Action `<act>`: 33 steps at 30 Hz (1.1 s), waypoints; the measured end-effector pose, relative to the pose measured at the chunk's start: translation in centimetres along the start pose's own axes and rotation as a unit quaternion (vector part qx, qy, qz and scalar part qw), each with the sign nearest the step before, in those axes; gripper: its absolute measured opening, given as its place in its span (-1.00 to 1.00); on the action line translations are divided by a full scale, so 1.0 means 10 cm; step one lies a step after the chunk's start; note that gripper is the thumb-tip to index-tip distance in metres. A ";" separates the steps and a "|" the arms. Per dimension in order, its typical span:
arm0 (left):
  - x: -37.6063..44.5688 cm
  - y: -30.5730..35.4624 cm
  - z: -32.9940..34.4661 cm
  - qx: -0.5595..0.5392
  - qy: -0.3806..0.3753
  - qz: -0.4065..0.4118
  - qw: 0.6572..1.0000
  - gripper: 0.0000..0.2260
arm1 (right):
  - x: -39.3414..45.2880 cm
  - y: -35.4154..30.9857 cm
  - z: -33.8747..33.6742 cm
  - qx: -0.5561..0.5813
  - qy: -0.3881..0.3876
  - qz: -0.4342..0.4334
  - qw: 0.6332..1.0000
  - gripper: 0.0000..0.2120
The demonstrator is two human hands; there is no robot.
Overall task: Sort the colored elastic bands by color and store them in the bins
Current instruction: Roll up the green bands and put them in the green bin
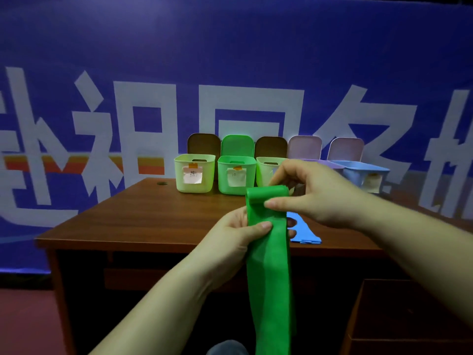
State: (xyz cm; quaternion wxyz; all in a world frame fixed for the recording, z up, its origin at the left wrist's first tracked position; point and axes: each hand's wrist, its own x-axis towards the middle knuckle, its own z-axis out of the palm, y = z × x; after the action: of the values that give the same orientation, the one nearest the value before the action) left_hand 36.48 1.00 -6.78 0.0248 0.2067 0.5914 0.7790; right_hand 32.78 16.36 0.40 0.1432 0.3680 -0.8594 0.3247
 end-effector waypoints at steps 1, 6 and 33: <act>-0.02 -0.01 0.00 0.015 0.016 0.006 1.000 -0.82 | -0.02 0.01 0.06 0.015 0.003 0.001 1.000 -0.81; -0.14 -0.02 0.01 0.041 0.044 0.024 0.998 -0.77 | -0.11 0.05 0.32 -0.029 0.055 -0.058 0.996 -0.69; -0.16 -0.18 -0.15 -0.167 0.050 -0.092 0.980 -0.73 | -0.35 0.19 0.54 -0.102 0.053 -0.118 0.986 -0.75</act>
State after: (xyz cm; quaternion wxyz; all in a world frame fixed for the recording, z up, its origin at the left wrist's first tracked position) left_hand 37.01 -0.27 -9.29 0.1014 0.1053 0.4697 0.8706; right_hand 33.82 15.61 -6.22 0.2627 0.4322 -0.8298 0.2358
